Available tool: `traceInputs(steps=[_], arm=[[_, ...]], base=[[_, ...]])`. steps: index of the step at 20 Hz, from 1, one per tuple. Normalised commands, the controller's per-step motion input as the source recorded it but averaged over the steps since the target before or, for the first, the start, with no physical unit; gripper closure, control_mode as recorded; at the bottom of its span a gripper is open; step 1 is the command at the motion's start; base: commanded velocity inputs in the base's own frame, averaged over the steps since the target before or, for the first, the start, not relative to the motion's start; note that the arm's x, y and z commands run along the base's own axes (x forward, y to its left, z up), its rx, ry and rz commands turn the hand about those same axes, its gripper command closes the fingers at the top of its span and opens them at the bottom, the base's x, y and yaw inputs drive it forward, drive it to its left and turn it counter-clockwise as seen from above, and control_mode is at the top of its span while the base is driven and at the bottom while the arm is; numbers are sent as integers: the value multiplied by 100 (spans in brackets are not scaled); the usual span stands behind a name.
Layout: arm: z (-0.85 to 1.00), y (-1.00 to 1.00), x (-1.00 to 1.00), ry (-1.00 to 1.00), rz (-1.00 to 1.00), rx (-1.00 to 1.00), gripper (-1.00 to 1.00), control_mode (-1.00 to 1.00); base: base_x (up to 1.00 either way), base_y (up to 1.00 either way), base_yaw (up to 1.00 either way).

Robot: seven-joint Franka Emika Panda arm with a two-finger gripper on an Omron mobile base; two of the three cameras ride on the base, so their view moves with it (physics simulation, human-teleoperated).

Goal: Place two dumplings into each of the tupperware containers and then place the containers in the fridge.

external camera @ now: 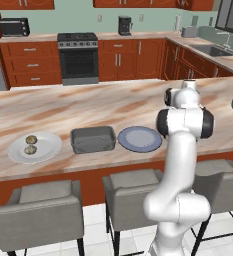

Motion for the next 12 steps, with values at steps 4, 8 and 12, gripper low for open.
traceInputs(steps=[4,8,12], arm=[[14,30,-78,-8,29,0,-100,-100],[0,37,-58,-2,43,0,-100,-100],[4,36,-34,-2,41,0,-100,-100]], base=[[0,0,0],[0,0,0],[0,0,0]])
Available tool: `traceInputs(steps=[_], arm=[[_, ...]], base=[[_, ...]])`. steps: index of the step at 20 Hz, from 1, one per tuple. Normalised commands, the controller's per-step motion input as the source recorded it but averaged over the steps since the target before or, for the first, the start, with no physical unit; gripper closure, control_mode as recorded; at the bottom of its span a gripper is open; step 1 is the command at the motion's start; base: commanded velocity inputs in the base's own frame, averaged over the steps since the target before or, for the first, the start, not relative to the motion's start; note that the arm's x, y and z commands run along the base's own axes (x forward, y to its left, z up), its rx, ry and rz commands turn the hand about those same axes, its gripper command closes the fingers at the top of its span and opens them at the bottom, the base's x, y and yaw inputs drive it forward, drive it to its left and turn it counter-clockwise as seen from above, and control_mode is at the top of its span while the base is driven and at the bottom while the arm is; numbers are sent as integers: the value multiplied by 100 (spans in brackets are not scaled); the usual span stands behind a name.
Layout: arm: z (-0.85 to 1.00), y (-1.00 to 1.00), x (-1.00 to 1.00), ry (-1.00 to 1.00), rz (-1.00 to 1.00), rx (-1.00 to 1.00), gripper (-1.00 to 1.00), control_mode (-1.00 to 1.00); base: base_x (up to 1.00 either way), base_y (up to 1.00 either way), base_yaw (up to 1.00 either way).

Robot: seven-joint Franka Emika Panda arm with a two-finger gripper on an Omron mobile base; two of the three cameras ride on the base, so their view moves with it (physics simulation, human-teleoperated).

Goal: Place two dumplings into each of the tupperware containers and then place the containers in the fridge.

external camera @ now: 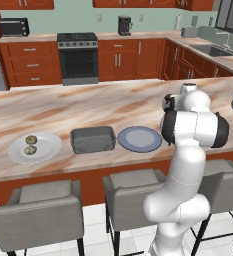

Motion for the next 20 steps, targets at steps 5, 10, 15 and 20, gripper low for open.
traceInputs(steps=[5,10,15,20], arm=[[15,23,10,0,8,5,-100,-100],[3,29,25,0,3,5,-100,-100],[0,25,30,0,0,7,-100,-100],[-4,2,43,0,-16,16,-100,-100]], base=[[0,0,0],[0,0,0],[0,0,0],[0,0,0]])
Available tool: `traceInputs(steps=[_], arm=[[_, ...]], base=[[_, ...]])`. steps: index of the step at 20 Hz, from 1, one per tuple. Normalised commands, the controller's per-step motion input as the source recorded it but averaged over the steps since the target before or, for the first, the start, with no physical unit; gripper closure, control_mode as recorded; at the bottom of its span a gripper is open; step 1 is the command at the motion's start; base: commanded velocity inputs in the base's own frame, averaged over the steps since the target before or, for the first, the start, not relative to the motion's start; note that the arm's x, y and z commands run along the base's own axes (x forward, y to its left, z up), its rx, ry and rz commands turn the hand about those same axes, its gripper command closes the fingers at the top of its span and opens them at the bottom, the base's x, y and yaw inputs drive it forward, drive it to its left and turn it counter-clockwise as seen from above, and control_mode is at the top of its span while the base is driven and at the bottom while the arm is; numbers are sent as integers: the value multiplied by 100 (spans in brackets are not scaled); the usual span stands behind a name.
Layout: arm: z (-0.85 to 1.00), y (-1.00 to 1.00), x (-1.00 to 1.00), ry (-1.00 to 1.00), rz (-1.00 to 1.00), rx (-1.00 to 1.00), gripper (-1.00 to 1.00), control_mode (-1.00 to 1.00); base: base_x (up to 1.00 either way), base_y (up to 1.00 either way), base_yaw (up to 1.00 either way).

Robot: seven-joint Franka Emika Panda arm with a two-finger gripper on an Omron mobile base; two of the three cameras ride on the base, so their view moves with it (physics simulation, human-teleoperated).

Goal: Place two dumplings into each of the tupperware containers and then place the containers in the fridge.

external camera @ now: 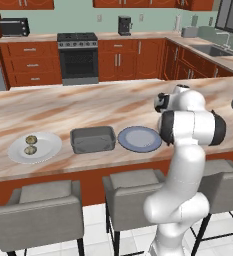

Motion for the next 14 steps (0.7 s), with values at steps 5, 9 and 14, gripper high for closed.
traceInputs(steps=[5,9,14], arm=[[-19,0,30,0,-30,11,-100,-100],[-19,0,26,0,-34,0,-100,-100],[-8,8,26,0,-27,0,-100,-100]], base=[[0,0,0],[0,0,0],[0,0,0]])
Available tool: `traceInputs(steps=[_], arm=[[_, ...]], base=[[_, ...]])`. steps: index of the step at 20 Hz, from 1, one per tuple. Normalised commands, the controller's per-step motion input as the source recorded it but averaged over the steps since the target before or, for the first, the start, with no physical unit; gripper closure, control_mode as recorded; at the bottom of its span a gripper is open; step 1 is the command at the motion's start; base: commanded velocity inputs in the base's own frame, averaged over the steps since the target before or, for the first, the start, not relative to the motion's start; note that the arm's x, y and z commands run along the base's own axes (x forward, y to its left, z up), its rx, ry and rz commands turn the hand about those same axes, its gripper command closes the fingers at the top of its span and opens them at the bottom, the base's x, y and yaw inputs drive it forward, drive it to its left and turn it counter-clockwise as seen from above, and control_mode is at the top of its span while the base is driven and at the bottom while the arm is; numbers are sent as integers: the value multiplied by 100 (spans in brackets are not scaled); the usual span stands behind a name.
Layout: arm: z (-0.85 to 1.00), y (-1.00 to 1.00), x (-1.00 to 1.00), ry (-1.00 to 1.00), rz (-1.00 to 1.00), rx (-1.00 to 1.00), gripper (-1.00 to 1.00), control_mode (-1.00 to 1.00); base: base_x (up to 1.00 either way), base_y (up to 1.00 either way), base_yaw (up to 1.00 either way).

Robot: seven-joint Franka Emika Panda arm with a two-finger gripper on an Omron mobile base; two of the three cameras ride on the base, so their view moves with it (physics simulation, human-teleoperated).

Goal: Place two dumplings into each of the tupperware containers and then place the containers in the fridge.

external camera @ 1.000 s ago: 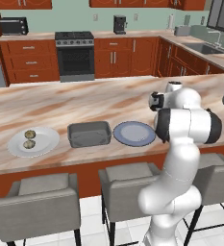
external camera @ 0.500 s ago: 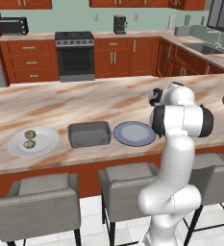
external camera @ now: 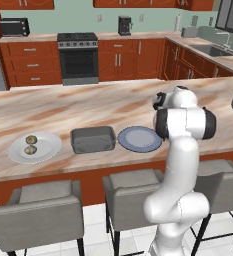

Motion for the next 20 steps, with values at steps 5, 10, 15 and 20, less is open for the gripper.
traceInputs(steps=[5,10,15,20], arm=[[-24,1,24,8,-14,-4,-100,-100],[-28,0,18,6,-13,-1,-100,-100],[-15,-6,30,0,-18,0,-100,-100],[-33,-15,19,0,-26,0,-100,-100]], base=[[0,0,0],[0,0,0],[0,0,0],[0,0,0]])
